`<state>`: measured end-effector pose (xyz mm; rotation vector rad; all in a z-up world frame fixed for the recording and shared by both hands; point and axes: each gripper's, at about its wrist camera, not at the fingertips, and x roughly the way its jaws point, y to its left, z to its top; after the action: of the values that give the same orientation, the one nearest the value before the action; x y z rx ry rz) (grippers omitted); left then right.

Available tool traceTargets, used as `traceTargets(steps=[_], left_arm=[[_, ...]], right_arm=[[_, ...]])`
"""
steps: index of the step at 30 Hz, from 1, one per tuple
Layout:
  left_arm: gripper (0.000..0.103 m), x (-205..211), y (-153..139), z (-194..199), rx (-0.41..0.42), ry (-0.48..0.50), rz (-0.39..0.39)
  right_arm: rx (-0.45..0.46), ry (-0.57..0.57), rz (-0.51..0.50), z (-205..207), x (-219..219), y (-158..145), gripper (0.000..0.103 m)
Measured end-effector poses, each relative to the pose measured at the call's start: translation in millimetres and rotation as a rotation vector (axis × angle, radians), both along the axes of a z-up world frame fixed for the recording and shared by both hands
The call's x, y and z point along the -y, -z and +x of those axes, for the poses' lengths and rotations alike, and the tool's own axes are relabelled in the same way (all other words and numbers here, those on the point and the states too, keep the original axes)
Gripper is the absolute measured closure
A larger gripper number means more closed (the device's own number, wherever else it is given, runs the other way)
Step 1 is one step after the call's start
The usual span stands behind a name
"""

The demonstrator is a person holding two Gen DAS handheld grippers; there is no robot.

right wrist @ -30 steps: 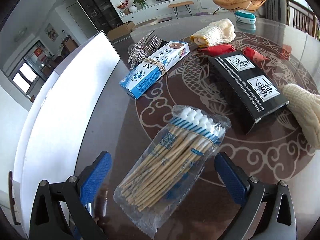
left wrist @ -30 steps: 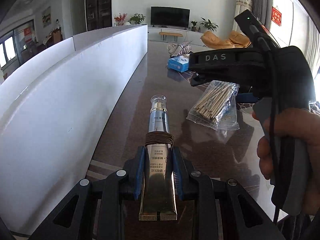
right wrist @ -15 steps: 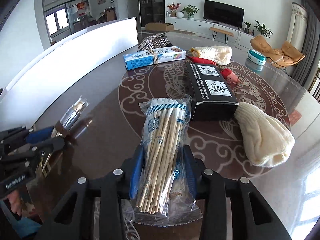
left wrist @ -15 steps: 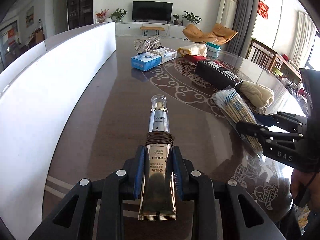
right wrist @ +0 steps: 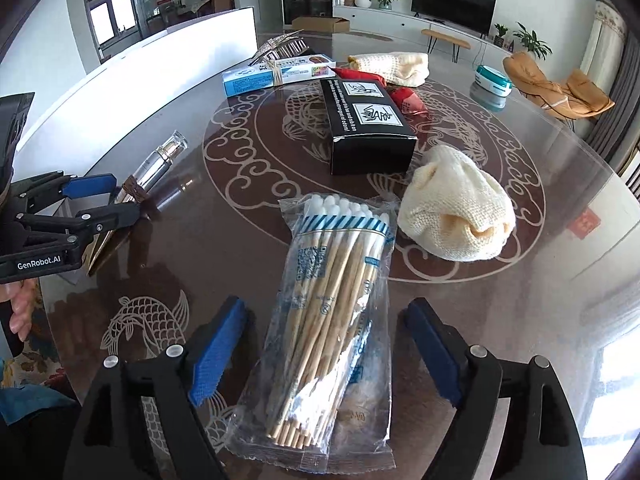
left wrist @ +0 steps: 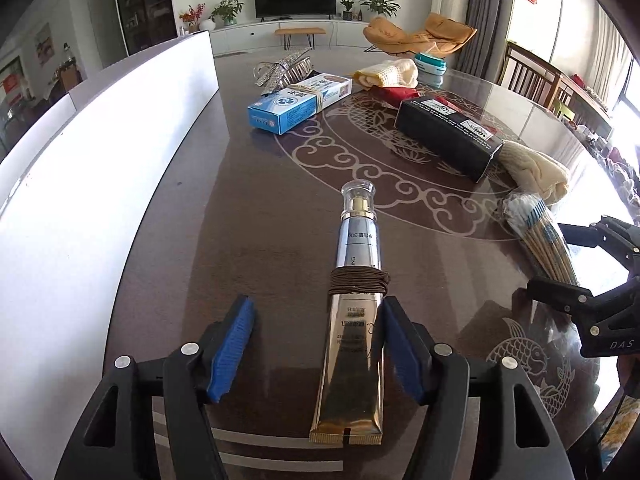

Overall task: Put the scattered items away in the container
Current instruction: 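Grasp the clear bag of cotton swabs with right gripper while left tool holds tube, then carry gold tube in left tool while right tool carries swab bag to white box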

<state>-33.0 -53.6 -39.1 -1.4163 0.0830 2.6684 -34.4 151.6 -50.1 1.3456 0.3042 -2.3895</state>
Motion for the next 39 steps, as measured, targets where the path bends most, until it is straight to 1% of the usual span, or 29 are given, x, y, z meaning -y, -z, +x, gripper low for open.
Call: traceTargets(steps=[2,3,5,6,8,10,14,17,20,23,27,30,32,35,37,39], left_arm=[[0.039,-4,0,-3,0.004,0.02,-0.012],[0.04,-7,0,-4,0.002,0.043,-0.013],[0.065,-14,-2,-5,-0.008,0.087,-0.011],[0.076,-17,-3,-6,-0.005,0.102,-0.009],[0.076,-17,-5,-6,0.006,0.109,0.03],[0.076,-15,-9,-3,0.001,0.104,0.068],[0.076,-11,-25,12,-0.041,0.102,0.119],[0.076,-5,-38,24,-0.071,0.097,0.144],[0.076,7,-53,36,-0.104,0.086,0.162],[0.076,32,-73,47,-0.144,0.059,0.19],[0.076,83,-107,61,-0.207,0.0,0.204],[0.076,137,-130,70,-0.248,-0.075,0.202],[0.076,175,-140,72,-0.265,-0.134,0.183],[0.076,230,-145,69,-0.258,-0.223,0.129],[0.076,266,-143,64,-0.235,-0.279,0.115],[0.076,296,-135,58,-0.202,-0.325,0.109]], right_arm=[[0.013,-0.003,0.006,-7,7,0,0.019],[0.015,-0.006,0.008,-9,9,-1,0.022],[0.008,0.001,0.003,-11,10,-5,0.051],[0.013,0.008,-0.006,-11,8,-7,0.066],[0.022,0.02,-0.007,-10,5,-9,0.067],[0.021,0.023,-0.02,-6,1,-14,0.068],[0.001,0.047,-0.097,7,-13,-33,0.068],[0.01,0.053,-0.125,9,-15,-41,0.068],[0.006,0.049,-0.154,11,-10,-51,0.068],[-0.02,0.015,-0.175,13,10,-69,0.068],[-0.061,-0.072,-0.214,14,59,-98,0.068],[-0.084,-0.152,-0.258,12,109,-121,0.068],[-0.099,-0.211,-0.298,11,147,-137,0.068],[-0.106,-0.307,-0.362,10,207,-159,0.068],[-0.099,-0.363,-0.405,11,247,-171,0.068],[-0.073,-0.413,-0.439,12,285,-176,0.068]])
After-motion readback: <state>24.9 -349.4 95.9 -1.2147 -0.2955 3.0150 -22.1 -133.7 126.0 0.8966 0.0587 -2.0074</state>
